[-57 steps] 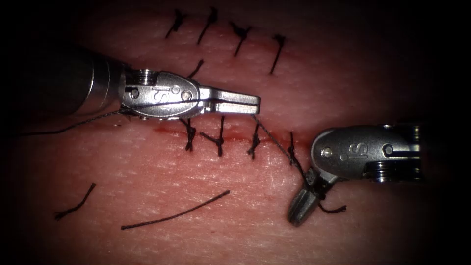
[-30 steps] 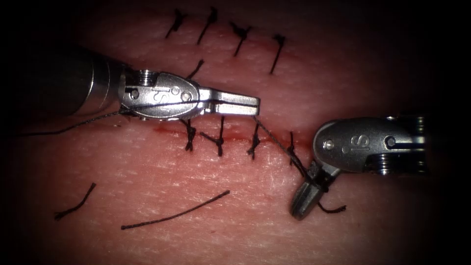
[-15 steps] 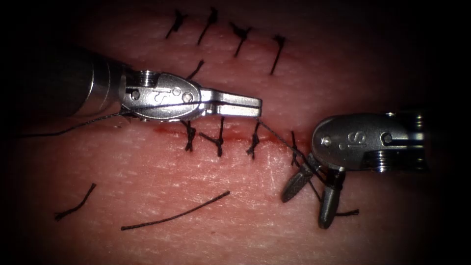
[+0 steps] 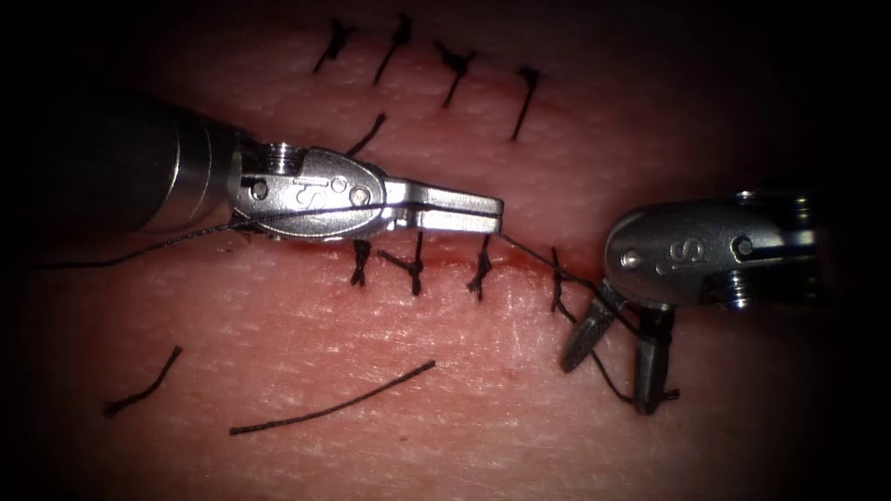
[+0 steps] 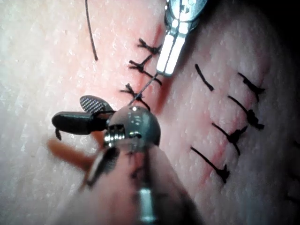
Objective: Wound Closure
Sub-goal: Grab the suture tail with the right jaws.
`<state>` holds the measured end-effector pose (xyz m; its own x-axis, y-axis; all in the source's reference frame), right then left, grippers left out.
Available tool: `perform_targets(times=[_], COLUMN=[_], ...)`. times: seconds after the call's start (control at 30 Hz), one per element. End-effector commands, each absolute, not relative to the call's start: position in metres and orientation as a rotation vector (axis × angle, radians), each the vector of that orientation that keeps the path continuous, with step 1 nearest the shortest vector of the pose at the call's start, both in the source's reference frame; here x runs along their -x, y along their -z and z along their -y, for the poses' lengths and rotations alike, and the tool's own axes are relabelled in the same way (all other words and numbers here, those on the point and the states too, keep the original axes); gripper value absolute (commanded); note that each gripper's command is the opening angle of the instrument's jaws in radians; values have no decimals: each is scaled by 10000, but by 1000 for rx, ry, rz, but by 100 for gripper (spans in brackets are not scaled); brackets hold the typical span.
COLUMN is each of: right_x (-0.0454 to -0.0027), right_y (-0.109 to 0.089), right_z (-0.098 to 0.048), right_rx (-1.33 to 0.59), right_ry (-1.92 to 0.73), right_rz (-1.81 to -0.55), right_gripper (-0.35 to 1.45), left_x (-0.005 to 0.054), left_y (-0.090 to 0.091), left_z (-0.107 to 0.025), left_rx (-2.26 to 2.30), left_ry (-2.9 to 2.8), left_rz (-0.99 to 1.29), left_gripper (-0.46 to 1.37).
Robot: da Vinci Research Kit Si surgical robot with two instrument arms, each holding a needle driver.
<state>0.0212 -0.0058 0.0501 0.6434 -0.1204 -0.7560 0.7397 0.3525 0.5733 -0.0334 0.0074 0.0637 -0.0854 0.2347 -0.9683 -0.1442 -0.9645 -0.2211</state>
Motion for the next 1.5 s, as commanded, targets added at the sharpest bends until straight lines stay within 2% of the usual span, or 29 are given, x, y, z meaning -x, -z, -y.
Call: perform_targets(times=[0.03, 0.33, 1.03, 1.2, 1.5], right_x=[-212, -202, -190, -190, -190], right_y=[-503, -510, -536, -536, -536], right_z=[59, 63, 64, 62, 63], right_rx=[-1069, -1032, -1000, -991, -899], right_ry=[629, 710, 773, 798, 843], right_rz=[-687, -629, -620, -636, -678], right_gripper=[94, 93, 86, 76, 81], left_x=[335, 337, 342, 342, 343], left_y=[-637, -637, -640, -640, -641], left_z=[-73, -69, -65, -65, -66], left_rx=[1933, 1938, 1945, 1945, 1945], left_ry=[-2141, -2141, -2148, -2148, -2143], left_rz=[102, 105, 100, 99, 107], left_gripper=[-35, -35, -35, -35, -35])
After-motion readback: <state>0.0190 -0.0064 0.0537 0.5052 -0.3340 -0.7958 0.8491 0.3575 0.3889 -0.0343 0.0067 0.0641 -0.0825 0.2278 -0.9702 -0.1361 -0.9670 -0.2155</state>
